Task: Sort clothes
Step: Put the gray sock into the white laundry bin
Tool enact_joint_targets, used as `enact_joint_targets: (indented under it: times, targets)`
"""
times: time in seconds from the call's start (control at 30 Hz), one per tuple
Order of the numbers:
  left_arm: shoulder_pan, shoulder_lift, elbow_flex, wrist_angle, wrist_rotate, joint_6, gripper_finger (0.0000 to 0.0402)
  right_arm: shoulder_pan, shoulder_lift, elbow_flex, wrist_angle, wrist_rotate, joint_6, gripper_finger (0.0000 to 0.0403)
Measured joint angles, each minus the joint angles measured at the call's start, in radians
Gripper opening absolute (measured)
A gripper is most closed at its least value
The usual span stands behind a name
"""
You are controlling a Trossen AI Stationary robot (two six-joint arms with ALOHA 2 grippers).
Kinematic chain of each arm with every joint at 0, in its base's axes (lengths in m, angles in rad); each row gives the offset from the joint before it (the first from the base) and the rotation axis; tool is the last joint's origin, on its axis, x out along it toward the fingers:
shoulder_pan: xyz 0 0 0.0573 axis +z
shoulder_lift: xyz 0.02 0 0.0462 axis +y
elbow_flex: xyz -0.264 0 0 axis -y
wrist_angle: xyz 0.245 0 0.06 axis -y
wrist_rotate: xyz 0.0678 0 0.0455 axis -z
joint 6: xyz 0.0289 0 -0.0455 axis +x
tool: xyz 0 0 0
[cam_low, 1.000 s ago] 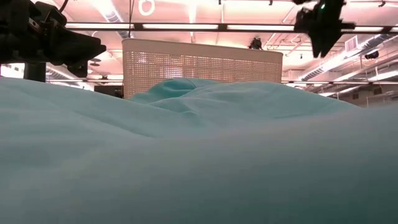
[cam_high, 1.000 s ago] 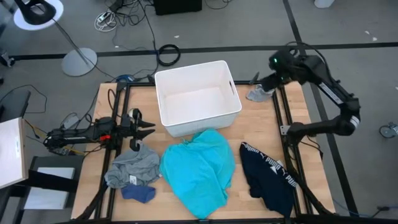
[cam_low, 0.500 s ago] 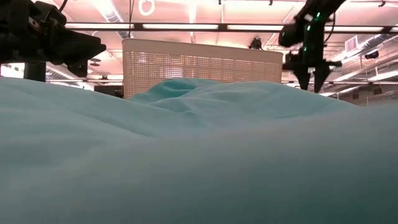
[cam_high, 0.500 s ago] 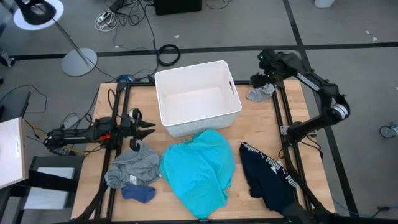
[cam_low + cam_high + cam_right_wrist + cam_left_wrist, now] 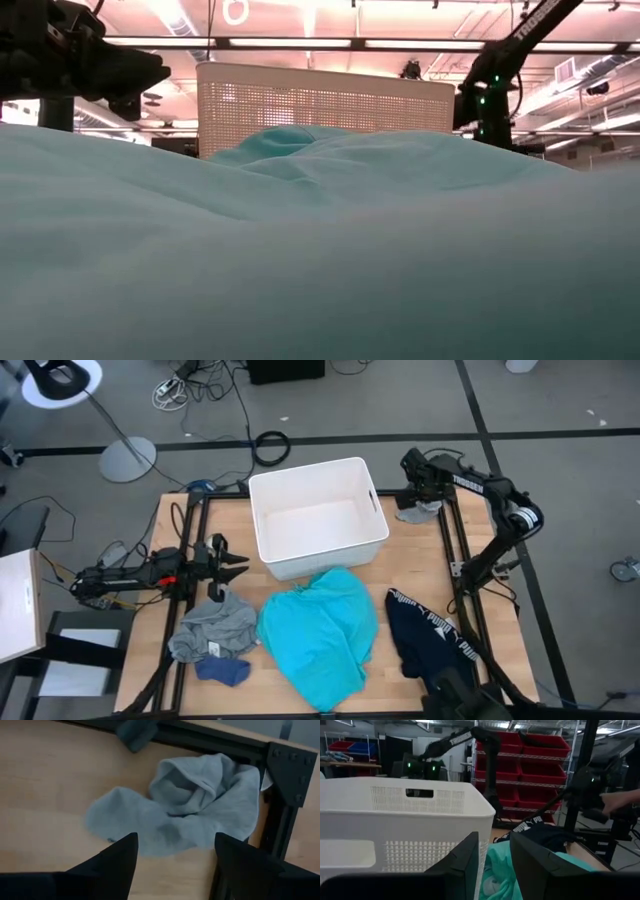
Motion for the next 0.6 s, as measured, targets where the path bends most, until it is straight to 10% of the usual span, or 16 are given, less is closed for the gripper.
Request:
enact_joint_targets:
  times: [0.37, 0.6]
  targets:
    - [0.000, 0.000, 0.000, 0.019, 0.000, 0.000, 0.0117, -0.016, 0.137, -0.020, 0.068, -0.036, 0.002, 0.0211]
    - [0.000, 0.000, 0.000, 0.019, 0.000, 0.000, 0.0117, -0.010, 0.140, -0.020, -0.012, -0.045, -0.053, 0.0029]
